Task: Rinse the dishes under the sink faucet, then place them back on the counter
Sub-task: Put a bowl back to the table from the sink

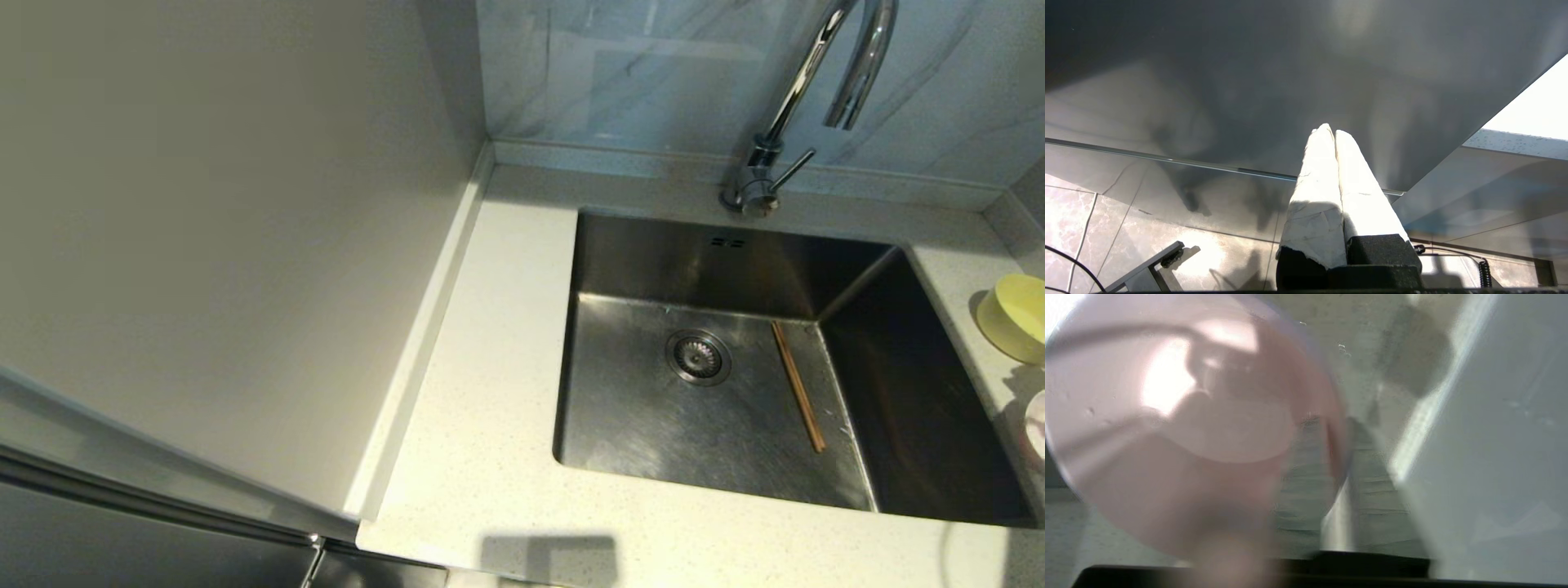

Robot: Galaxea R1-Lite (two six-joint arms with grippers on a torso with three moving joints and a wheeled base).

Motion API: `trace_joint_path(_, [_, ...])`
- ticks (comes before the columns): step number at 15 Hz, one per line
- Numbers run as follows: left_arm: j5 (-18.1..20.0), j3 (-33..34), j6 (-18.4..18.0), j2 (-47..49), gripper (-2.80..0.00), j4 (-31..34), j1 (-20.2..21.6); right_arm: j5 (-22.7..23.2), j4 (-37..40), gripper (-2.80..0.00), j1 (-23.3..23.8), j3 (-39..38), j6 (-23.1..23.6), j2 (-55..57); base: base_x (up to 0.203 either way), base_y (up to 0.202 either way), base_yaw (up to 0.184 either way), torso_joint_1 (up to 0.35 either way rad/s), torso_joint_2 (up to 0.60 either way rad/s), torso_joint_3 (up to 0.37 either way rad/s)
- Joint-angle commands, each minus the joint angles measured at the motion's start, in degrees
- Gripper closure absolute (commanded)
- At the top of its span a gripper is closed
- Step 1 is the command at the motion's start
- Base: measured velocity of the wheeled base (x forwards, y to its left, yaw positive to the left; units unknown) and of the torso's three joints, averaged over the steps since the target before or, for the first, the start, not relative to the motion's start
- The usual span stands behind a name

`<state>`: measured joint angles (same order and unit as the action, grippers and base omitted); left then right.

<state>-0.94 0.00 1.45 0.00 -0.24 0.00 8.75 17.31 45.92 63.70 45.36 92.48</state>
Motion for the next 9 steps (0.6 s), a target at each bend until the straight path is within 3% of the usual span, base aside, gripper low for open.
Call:
trace_joint_path(1, [-0.03,0.00,0.04,-0.18,0.00,-0.02,0.00,0.20,-0.28,-2.80,-0.13,0.20,-0.01,0.07,0.000,0.000,0.000,0.000,0.00,0.000])
trace_joint_path(9, [-0.03,0.00,0.04,-0.18,0.00,-0.02,0.00,1.29,-11.86,-2.80,-0.45,0.44,-3.13,-1.52,0.000,0.000,0.000,0.000,0.00,0.000])
